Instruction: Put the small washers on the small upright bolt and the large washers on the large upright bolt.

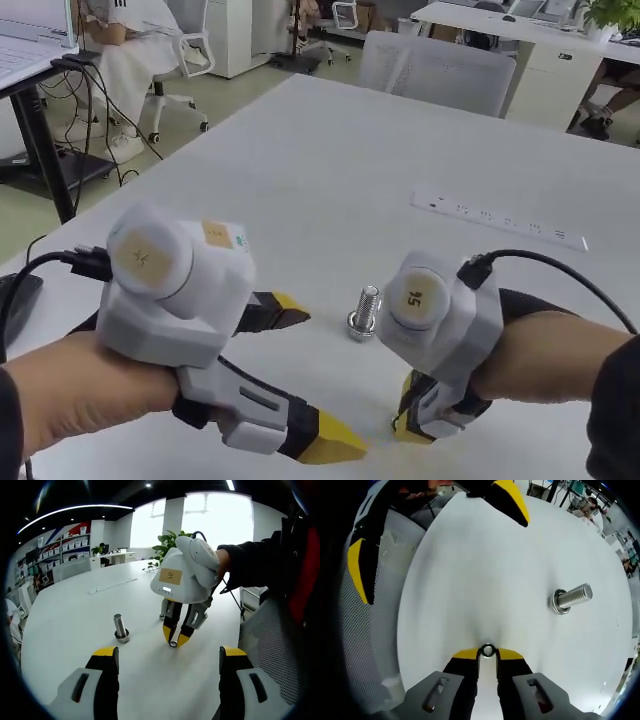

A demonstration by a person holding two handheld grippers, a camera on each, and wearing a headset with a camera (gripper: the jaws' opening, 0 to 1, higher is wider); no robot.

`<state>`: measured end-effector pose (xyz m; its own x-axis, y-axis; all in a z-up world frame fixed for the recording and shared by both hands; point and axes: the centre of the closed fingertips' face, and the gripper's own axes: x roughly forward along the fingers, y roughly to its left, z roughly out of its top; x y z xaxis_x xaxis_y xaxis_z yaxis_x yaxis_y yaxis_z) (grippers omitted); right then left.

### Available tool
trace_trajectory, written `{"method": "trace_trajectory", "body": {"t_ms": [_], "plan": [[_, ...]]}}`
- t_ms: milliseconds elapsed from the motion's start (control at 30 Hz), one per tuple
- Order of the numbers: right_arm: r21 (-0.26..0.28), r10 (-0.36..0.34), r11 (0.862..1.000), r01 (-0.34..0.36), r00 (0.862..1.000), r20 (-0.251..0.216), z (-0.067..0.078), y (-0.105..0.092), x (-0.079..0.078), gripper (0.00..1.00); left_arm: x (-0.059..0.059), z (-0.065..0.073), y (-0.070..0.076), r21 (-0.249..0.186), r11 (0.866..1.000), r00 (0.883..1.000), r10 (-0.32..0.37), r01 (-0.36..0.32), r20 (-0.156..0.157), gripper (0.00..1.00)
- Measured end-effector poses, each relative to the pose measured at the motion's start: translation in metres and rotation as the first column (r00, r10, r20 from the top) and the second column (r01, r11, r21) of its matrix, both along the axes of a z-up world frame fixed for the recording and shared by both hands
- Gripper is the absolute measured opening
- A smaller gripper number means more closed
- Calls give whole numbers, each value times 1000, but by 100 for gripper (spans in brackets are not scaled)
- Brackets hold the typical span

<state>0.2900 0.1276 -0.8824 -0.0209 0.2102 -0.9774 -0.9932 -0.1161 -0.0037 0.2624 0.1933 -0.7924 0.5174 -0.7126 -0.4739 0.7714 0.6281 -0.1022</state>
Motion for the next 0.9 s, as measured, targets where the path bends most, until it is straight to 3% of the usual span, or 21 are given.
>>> {"method": "trace_trajectory", "body": {"t_ms": [900], "plan": [[-10,-125,992,125,992,23,12,-55,17,14,-1,-2,-3,7,1000,1000,-11,11,-8,82]]}}
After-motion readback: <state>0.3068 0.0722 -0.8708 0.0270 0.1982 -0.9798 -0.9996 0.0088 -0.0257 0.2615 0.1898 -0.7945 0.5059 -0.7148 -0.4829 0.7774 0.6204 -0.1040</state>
